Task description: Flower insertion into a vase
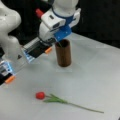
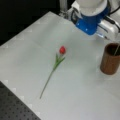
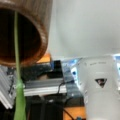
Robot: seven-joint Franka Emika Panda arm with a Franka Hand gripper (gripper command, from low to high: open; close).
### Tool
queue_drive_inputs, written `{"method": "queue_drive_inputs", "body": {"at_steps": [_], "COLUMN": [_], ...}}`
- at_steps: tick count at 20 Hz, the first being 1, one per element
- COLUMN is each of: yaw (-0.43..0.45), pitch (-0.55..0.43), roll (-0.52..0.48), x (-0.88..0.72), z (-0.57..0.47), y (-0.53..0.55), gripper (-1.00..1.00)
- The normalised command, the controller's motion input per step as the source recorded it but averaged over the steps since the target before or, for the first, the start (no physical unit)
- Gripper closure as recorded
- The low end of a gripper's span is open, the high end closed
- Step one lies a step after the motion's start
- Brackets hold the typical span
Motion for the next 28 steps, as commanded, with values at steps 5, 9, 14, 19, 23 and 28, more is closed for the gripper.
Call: {"method": "queue_drive_inputs", "body": {"at_steps": [5,9,14,19,23,28], "yaw": [0.122,0.251,0.225,0.143,0.123,0.132], "pitch": [-0.568,-0.302,-0.02,0.102,0.103,0.134], "roll": [-0.077,-0.048,-0.045,-0.068,-0.056,-0.051], "x": [-0.08,0.18,0.4,0.58,0.71,0.58], "z": [-0.16,-0.08,0.02,0.09,0.06,0.1], "y": [-0.49,-0.55,-0.27,-0.01,-0.06,-0.12], "gripper": [-1.0,-1.0,-1.0,-1.0,-1.0,-1.0]}}
